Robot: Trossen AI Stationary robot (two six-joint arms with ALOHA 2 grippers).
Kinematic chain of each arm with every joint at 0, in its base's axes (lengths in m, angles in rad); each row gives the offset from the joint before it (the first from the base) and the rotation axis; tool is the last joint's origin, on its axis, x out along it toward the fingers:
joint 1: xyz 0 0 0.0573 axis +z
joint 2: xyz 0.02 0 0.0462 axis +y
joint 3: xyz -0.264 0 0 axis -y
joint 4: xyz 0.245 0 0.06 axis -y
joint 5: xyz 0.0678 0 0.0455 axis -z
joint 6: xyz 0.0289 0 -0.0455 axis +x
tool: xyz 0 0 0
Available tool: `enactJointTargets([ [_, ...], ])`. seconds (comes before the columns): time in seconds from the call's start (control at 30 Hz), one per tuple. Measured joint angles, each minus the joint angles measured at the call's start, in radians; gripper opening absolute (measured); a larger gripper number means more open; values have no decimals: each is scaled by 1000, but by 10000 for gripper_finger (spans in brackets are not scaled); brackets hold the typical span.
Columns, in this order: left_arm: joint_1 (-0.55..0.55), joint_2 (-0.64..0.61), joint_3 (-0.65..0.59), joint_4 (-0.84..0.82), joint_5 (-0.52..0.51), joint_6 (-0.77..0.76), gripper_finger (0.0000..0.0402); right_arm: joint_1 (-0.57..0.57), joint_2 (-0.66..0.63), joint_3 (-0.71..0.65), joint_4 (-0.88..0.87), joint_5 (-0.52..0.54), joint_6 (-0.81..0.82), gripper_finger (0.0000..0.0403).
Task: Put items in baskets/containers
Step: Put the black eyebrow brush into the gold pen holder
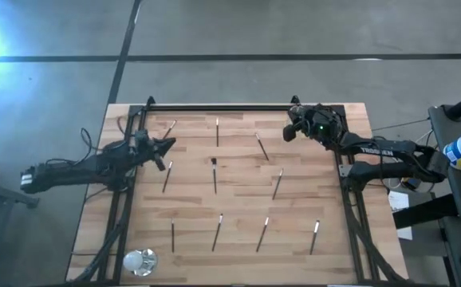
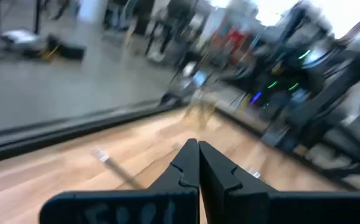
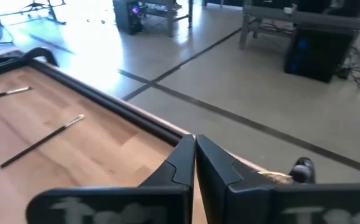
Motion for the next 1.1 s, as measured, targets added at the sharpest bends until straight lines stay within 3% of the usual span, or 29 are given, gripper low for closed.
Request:
enactJointTargets([
  [0.27, 13, 331, 302, -534, 33, -210, 0, 54, -1, -3, 0, 1, -16, 8],
  [0.4, 12, 461, 367, -697, 59, -344, 7, 76, -2, -3, 1, 1, -37, 8],
  [0.77, 38, 739, 365, -712, 108, -528, 89, 82, 17, -18, 4, 2, -52, 8],
  [1.1, 87, 846, 365, -713, 89, -534, 100, 86, 16, -69, 111, -6, -55, 8],
])
